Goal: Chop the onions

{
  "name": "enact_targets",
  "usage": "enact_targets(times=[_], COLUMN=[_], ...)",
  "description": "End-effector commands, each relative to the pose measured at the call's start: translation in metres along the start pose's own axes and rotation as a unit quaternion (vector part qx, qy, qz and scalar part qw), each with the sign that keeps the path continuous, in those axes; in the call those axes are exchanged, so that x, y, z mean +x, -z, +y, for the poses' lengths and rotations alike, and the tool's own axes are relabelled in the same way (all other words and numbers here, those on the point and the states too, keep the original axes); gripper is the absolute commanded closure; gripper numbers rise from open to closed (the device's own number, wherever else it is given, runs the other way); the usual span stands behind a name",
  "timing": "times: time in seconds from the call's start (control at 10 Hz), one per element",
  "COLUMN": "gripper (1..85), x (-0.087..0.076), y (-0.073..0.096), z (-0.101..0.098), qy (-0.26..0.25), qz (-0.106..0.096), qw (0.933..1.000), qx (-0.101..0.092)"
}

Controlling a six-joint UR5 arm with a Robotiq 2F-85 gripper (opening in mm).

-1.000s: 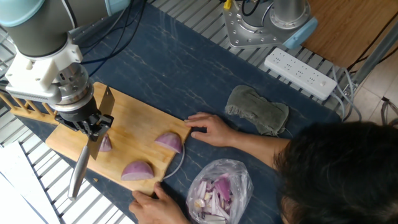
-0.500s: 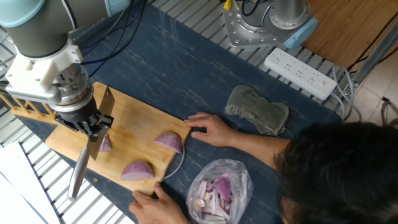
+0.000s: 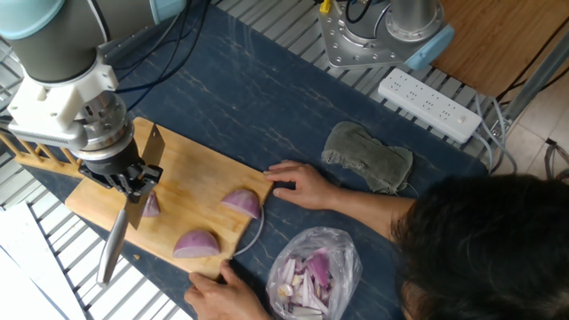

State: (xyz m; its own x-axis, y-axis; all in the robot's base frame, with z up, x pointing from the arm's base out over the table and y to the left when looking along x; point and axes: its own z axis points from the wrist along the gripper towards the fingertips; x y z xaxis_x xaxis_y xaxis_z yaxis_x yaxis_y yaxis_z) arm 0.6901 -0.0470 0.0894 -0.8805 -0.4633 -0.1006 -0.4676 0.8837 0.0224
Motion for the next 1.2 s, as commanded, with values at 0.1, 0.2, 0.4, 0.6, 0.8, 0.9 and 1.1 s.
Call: enact_targets(times=[0.1, 0.2, 0.4, 0.6, 0.8, 0.9, 1.1], gripper=[84.7, 84.7, 84.7, 84.7, 84.7, 84.7, 84.7], x=[-0.0025, -0.0025, -0.0009, -0.001, -0.0015, -0.0019, -0.003], y=[0.0006, 0.0005, 0.0009, 0.0012, 0.0011, 0.0008, -0.0001], z=[-0.0008, -0.0017, -0.0053, -0.0057, -0.004, -0.0034, -0.0007], qy=[0.0, 0.002, 0.015, 0.018, 0.016, 0.015, 0.009], qz=[-0.006, -0.005, -0.002, -0.003, -0.003, -0.004, -0.006], qw=[1.0, 1.0, 0.9999, 0.9998, 0.9998, 0.9999, 0.9999], qx=[-0.001, 0.001, 0.008, 0.009, 0.006, 0.005, 0.0])
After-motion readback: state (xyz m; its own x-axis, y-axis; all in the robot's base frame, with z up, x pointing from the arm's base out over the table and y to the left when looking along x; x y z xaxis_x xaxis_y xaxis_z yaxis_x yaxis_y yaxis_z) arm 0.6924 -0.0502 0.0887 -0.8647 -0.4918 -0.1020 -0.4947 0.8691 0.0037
